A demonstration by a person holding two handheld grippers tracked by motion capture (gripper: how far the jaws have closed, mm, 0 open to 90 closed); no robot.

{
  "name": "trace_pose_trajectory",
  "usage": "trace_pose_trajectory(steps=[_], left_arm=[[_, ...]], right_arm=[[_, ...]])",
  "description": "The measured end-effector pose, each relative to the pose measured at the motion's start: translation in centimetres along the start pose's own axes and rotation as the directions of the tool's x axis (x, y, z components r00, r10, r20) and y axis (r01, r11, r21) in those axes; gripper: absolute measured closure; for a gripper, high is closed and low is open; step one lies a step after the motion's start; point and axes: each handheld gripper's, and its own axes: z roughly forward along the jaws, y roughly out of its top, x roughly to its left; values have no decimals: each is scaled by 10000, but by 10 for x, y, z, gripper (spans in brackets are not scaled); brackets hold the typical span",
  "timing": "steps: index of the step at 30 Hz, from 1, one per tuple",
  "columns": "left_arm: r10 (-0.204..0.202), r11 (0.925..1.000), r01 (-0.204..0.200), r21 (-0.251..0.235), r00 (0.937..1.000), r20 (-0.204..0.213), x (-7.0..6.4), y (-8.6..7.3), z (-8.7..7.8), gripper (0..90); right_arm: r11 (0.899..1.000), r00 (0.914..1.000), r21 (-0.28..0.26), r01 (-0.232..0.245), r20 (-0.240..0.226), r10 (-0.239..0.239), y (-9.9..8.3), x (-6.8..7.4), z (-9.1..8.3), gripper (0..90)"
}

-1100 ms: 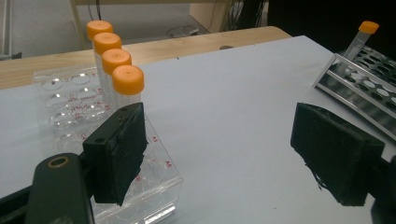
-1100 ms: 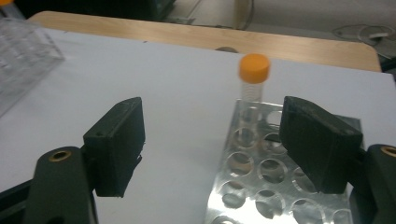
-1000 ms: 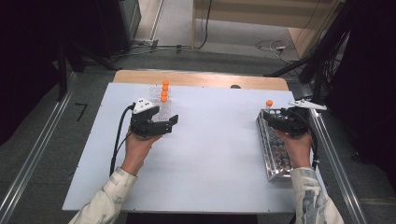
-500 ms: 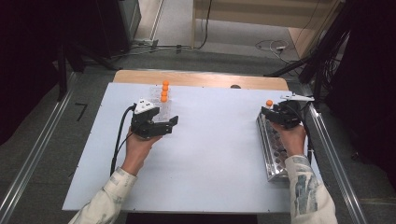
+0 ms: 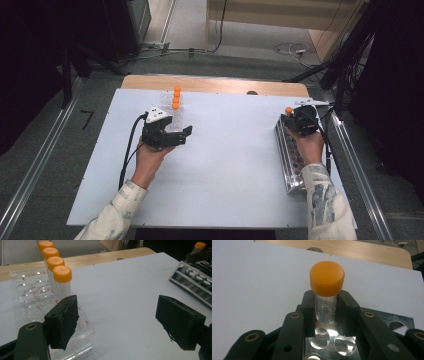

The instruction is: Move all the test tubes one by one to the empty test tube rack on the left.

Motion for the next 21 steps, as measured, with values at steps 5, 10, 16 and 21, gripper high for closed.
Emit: trace_pose_trajectory(steps=[5, 10, 16, 21], left_arm=[[-40, 10000, 40, -24, 10000, 1, 0, 0, -1, 189], [-84, 9999, 84, -82, 10000, 20, -1, 0, -2, 189], [-99, 9999, 99, -87, 9999, 28, 0, 0, -3, 187], [-113, 9999, 114, -76, 9999, 46, 0, 0, -3, 179]], right_arm=[[10000, 10000, -10, 60, 55, -60, 0, 1, 0, 710], [9996, 9999, -256, -123, 39, 124, -1, -1, -4, 711], [9988, 9999, -493, -72, 102, 77, 0, 0, -8, 712], [9972, 9998, -727, -189, 76, 195, 4, -1, -16, 713]])
